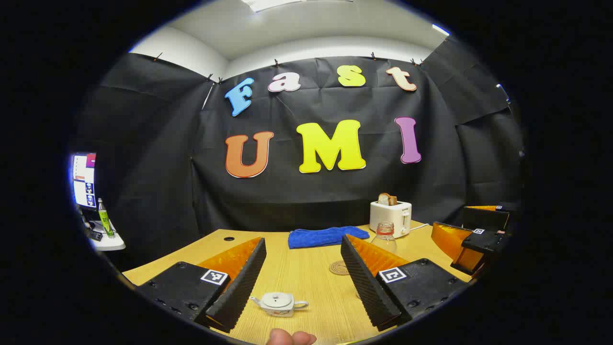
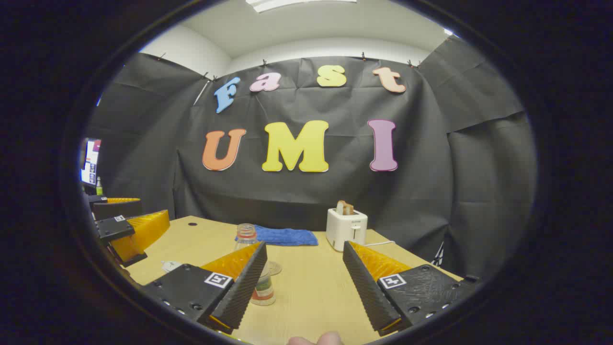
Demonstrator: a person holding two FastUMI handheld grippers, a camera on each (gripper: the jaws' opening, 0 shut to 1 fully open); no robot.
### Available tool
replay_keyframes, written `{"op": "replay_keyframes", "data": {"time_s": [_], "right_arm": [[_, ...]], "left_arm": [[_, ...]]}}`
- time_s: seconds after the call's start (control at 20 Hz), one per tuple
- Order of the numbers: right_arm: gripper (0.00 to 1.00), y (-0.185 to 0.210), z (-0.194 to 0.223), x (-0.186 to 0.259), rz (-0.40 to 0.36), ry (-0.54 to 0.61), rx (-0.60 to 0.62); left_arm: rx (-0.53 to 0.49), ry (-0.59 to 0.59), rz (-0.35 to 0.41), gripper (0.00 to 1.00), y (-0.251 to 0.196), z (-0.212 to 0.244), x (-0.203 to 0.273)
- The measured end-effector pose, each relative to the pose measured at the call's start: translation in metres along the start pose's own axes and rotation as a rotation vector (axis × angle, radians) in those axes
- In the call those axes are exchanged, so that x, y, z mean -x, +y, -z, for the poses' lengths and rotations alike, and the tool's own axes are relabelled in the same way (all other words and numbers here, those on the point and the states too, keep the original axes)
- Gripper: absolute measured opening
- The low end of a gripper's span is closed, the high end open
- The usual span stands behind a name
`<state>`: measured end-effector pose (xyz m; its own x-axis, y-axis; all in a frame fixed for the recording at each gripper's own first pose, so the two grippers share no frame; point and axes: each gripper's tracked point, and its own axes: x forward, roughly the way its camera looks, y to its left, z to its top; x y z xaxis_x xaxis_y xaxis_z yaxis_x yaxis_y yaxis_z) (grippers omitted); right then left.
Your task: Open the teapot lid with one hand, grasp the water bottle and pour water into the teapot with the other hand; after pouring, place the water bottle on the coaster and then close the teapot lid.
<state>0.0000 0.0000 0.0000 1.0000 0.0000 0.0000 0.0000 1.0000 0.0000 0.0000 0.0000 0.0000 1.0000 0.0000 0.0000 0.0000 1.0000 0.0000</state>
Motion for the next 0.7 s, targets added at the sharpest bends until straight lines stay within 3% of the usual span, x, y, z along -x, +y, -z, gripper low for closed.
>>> {"op": "replay_keyframes", "data": {"time_s": [0.2, 0.25, 0.7], "right_arm": [[0.98, 0.0018, -0.0013, 0.0006, -0.009, 0.001, -0.019], [0.93, 0.0016, -0.0021, 0.0005, -0.008, -0.001, -0.022], [0.97, 0.0002, -0.0072, 0.0013, -0.002, -0.018, -0.023]], "left_arm": [[0.009, 0.007, -0.010, 0.98, 0.0040, 0.0025, -0.0015], [0.009, 0.006, -0.011, 0.98, 0.0043, 0.0019, -0.0015], [0.019, -0.001, -0.009, 0.98, 0.0065, -0.0018, -0.0010]]}}
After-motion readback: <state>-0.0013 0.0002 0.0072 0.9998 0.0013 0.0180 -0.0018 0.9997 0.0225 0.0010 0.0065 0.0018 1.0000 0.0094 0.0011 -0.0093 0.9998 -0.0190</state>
